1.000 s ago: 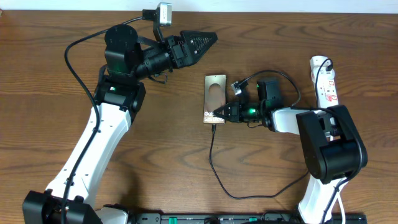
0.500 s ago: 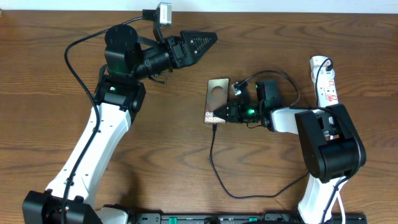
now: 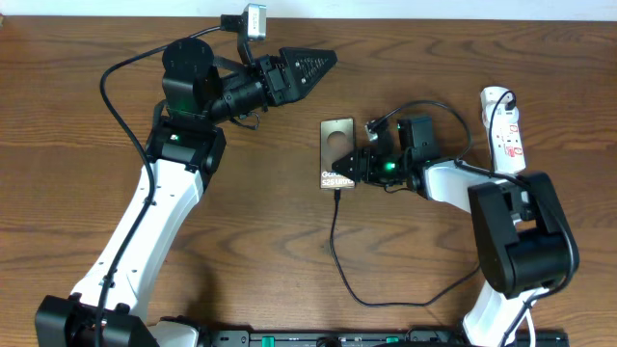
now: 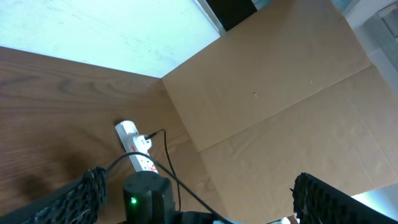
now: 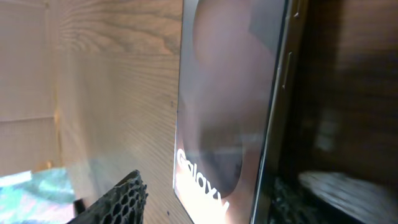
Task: Plug charger to phone and switch on socket
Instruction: 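Lower the phone with the right gripper and set it flat on the table, then open the right gripper and move it to the white power strip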
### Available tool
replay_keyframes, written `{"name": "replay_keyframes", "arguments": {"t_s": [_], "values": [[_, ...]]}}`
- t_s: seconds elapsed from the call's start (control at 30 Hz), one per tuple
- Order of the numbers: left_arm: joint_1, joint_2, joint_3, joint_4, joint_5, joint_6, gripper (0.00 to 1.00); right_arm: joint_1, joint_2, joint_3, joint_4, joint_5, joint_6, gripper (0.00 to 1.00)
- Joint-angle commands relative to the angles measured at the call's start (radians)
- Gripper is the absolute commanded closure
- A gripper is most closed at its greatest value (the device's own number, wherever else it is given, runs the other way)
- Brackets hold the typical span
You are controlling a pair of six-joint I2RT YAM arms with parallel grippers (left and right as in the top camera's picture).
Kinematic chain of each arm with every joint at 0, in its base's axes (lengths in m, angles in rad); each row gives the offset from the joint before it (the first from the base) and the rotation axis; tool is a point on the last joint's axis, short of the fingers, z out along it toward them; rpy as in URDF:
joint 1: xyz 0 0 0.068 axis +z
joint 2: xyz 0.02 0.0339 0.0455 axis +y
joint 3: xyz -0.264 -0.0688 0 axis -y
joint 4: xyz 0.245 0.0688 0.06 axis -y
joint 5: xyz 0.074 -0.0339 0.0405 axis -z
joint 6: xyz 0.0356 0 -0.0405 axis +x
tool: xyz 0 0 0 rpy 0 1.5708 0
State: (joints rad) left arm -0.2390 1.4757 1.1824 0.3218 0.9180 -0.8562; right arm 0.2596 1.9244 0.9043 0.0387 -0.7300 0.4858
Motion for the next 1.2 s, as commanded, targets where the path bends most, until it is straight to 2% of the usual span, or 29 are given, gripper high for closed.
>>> {"name": "replay_keyframes", "arguments": {"t_s": [0.0,0.3,0.43,0.53,0.67,0.77,0.87,1.03,1.17], "values": [[0.003,-0.005,0.013,0.008,0.005,0.018,0.03,-0.003,0.000,-0.014,-0.058,0.233,-0.040,0.37],[0.003,-0.005,0.013,0.008,0.005,0.018,0.03,-0.004,-0.107,0.001,-0.076,0.261,-0.062,0.37],[0.003,-0.005,0.013,0.008,0.005,0.018,0.03,-0.004,-0.179,0.084,-0.192,0.261,-0.112,0.35],[0.003,-0.005,0.013,0.008,0.005,0.018,0.03,-0.010,-0.218,0.181,-0.305,0.285,-0.160,0.28],[0.003,-0.005,0.013,0.008,0.005,0.018,0.03,-0.027,-0.228,0.324,-0.413,0.365,-0.254,0.17],[0.003,-0.005,0.013,0.007,0.005,0.018,0.03,-0.041,-0.228,0.393,-0.413,0.439,-0.395,0.15],[0.003,-0.005,0.013,0.008,0.005,0.018,0.03,-0.057,-0.228,0.432,-0.404,0.573,-0.512,0.06],[0.003,-0.005,0.013,0.007,0.005,0.018,0.03,-0.105,-0.228,0.438,-0.387,0.818,-0.547,0.01],[0.003,-0.005,0.013,0.007,0.005,0.018,0.03,-0.180,-0.227,0.438,-0.371,0.861,-0.548,0.01]]}}
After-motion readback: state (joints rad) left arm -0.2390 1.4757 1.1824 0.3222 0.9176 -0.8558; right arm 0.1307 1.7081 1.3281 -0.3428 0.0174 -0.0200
